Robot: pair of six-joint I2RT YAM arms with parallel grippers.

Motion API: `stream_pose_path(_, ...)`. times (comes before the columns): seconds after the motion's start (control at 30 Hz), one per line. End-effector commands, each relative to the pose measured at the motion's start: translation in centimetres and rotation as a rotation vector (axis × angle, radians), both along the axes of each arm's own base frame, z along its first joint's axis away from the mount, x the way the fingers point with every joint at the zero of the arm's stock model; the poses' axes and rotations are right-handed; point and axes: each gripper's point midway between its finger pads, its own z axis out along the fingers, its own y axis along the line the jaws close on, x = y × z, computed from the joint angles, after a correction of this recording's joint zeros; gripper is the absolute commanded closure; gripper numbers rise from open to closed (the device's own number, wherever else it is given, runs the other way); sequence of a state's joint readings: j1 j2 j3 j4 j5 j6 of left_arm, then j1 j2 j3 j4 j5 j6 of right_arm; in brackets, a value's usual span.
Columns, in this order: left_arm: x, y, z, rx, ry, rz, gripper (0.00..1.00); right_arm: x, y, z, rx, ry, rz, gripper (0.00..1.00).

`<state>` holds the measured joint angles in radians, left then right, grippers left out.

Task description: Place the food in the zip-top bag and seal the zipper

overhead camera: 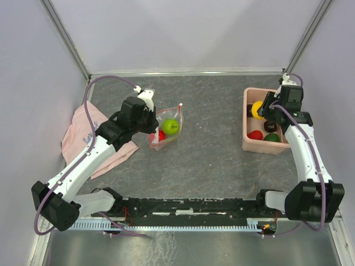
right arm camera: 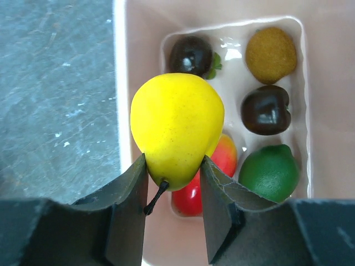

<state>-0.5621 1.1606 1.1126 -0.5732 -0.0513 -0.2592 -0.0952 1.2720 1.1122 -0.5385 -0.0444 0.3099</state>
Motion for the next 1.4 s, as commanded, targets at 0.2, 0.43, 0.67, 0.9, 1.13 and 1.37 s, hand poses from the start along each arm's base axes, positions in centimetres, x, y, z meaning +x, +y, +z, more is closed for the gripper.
stream_pose_path(0.2, 0.7, -0.1, 0.9, 0.013, -0.055, -0.027, 0.97, -2.7, 7.1, 10.7, 0.012, -0.262, 0.222, 0.75)
stream_pose_path(0.43, 0.5, -0.2, 1.1, 0.002, -0.058, -0.037, 0.97, -4.7, 14.5, 14.0, 0.118, -0.355, 0.465, 0.75)
stream_pose_path(0.67, 0.5, -0.3, 1.3, -0.004, -0.063, -0.041, 0.97, -7.1, 21.4, 16.7, 0.223, -0.424, 0.692, 0.75)
stream_pose_path(0.9, 0.4, -0.4, 1.4, -0.012, -0.063, -0.047, 0.97, -9.2, 28.8, 17.1, 0.291, -0.422, 0.899, 0.74)
stream_pose_path(1.13, 0.3, -0.5, 1.4, -0.015, -0.061, -0.053, 0.97, -11.6, 34.8, 15.4, 0.338, -0.354, 1.076, 0.72)
stream_pose_path(1.37, 0.2, -0.6, 1.5, -0.018, -0.06, -0.056, 0.97, -10.3, 36.4, 10.5, 0.275, -0.217, 1.048, 0.72)
